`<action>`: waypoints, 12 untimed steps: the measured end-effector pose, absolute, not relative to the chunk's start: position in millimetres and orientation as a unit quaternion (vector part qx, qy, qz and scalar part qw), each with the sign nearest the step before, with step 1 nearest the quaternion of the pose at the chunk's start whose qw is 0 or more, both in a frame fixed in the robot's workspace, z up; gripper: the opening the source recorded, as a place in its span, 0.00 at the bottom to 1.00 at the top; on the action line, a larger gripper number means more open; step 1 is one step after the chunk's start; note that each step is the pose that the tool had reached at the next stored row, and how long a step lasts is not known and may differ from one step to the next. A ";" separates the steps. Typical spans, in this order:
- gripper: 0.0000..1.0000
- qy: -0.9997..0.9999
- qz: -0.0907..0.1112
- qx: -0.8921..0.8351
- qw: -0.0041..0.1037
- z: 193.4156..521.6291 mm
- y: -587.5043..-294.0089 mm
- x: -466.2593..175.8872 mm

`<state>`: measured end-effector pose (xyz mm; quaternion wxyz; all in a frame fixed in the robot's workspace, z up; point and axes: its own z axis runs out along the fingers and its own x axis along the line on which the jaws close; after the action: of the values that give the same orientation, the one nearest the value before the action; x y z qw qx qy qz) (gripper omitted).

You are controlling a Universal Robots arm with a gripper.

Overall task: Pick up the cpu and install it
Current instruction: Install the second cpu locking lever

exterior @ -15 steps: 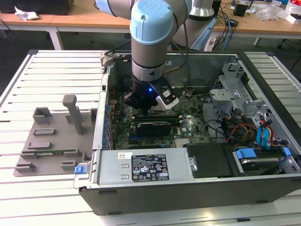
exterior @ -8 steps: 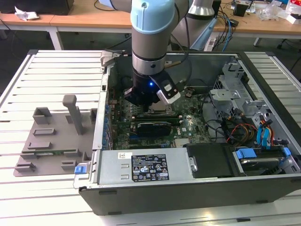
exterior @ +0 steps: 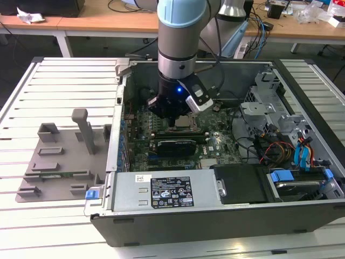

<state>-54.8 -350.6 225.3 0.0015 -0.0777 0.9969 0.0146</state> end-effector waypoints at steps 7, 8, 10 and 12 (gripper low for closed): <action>0.11 0.997 -0.029 -0.078 -0.002 226.4 -331.9 -46.0; 0.11 0.996 -0.042 -0.078 -0.003 226.4 -326.9 -44.0; 0.11 0.996 -0.053 -0.078 -0.004 226.4 -321.4 -41.8; 0.11 0.995 -0.055 -0.078 -0.006 226.4 -315.9 -36.0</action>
<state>-36.0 -315.9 226.4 -0.0056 -0.0778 0.9954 -0.0554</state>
